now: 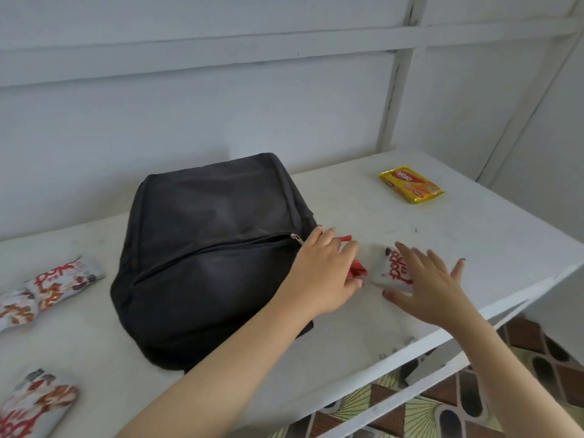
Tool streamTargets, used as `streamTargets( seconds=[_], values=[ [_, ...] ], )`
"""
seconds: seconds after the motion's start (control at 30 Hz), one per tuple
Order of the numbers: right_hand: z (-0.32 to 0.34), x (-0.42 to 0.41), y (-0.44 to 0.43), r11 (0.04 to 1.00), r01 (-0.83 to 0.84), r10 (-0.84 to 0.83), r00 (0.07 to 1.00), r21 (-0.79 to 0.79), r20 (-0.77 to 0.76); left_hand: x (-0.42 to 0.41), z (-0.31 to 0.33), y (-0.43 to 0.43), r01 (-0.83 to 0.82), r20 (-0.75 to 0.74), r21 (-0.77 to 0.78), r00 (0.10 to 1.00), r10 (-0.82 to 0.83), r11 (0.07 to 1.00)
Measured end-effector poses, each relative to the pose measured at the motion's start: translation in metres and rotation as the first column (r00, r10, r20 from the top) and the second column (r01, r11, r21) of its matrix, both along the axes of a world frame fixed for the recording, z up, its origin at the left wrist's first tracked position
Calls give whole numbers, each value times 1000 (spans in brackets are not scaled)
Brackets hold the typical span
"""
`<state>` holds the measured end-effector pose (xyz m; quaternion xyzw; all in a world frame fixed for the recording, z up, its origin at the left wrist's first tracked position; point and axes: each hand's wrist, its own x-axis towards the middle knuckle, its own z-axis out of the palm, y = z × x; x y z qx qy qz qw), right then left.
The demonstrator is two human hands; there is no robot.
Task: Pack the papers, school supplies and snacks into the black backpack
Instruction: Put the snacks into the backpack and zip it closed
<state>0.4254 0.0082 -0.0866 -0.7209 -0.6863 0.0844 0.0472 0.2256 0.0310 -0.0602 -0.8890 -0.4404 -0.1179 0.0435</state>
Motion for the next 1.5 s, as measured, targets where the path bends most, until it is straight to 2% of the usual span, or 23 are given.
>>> streamTargets(
  seconds=[0.1,0.17,0.23,0.33,0.43,0.53,0.63,0.73,0.87,1.0,1.13,1.23,1.3,1.33,1.4,1.5],
  values=[
    [1,17,7,999,-36,38,998,31,-58,21,-5,24,-83,-223,-91,973,61,992],
    [2,24,13,994,-26,47,981,109,-190,27,-12,37,-157,-269,-170,957,108,973],
    [6,27,18,983,-4,66,939,181,-336,28,-15,44,-176,-237,-200,963,126,964],
    [15,27,27,971,82,46,858,225,-512,26,-13,49,-166,-103,-169,983,150,972],
    [23,23,41,959,160,24,779,235,-627,24,-7,48,-129,96,-285,982,162,950],
    [29,15,54,952,180,42,724,248,-688,19,19,39,-27,411,-467,878,244,884],
    [37,-2,65,944,157,112,673,289,-731,-4,53,32,-52,507,-404,818,271,913],
    [50,-29,72,928,71,243,627,365,-740,-47,82,29,-174,492,-294,816,305,940],
    [67,-74,79,869,-64,420,620,491,-663,-110,101,33,-368,443,-303,762,472,879],
    [74,-118,92,734,-217,604,642,643,-473,-167,97,41,-466,441,-368,674,592,805],
    [66,-149,109,625,-388,703,657,678,-272,-196,74,44,-479,356,-459,672,650,748],
    [55,-158,112,640,-489,706,680,593,-200,-199,55,41,-495,288,-487,687,667,720],
    [52,-159,111,663,-528,703,683,531,-199,-193,50,33,-530,267,-375,724,636,761],
    [51,-160,110,671,-536,703,679,511,-211,-188,49,28,-502,291,-335,749,595,797],
    [52,-162,108,691,-537,697,673,485,-248,-180,49,17,-395,353,-358,782,514,846],
    [54,-165,107,736,-495,662,670,462,-337,-176,47,6,-315,355,-414,808,470,854]
  ],
)
